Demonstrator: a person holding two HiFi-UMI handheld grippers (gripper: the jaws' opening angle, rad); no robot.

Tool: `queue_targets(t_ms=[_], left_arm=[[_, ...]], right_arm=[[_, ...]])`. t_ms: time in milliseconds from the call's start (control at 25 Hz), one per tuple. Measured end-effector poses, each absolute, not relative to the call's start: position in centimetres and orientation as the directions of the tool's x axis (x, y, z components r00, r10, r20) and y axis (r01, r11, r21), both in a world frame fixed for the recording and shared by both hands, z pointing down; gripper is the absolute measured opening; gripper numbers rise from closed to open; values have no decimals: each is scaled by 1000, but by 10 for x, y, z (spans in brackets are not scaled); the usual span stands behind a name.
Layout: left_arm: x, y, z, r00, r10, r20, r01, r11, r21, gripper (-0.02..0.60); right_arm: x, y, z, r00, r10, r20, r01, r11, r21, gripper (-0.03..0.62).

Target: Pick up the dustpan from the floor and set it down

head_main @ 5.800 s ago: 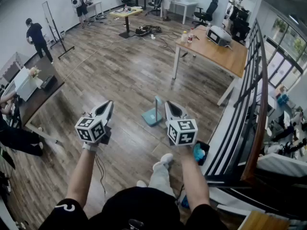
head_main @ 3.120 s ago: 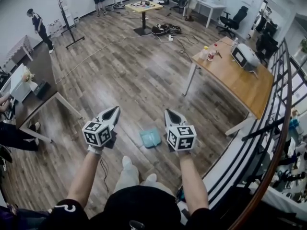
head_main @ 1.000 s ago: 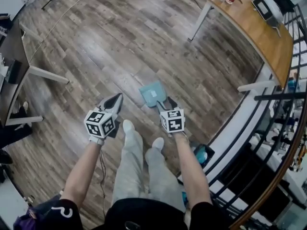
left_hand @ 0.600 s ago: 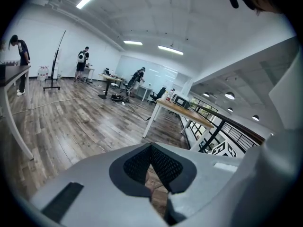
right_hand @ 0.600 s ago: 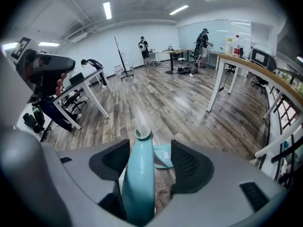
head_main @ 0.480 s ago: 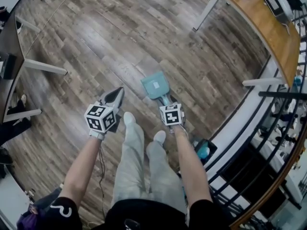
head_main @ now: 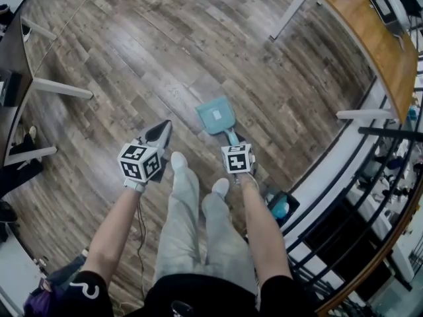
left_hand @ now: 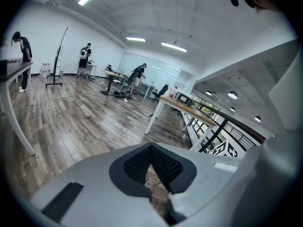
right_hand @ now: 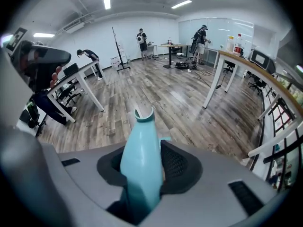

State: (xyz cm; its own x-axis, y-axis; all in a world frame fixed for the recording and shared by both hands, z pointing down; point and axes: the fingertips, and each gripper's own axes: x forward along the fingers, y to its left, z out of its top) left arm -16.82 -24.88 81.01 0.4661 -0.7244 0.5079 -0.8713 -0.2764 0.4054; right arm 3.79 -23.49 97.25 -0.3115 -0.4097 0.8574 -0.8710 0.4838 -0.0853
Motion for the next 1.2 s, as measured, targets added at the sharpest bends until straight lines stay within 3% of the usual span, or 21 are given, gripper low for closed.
queue_targets(t_ms=[160, 680, 1200], left_arm=[[-167, -248, 813, 463, -722, 514, -873, -272, 405, -3], [-156, -241, 806, 469, -713, 521, -874, -290, 391, -3], [-127, -232, 728, 481, -746, 460, -867, -328, 374, -3]], right_arm=[[41, -234, 973, -281, -417, 864, -854, 519, -27, 87], [62, -235, 951, -281, -441, 852, -885, 462, -53, 83], [84, -244, 844, -319, -482, 816, -867, 496, -46, 83]])
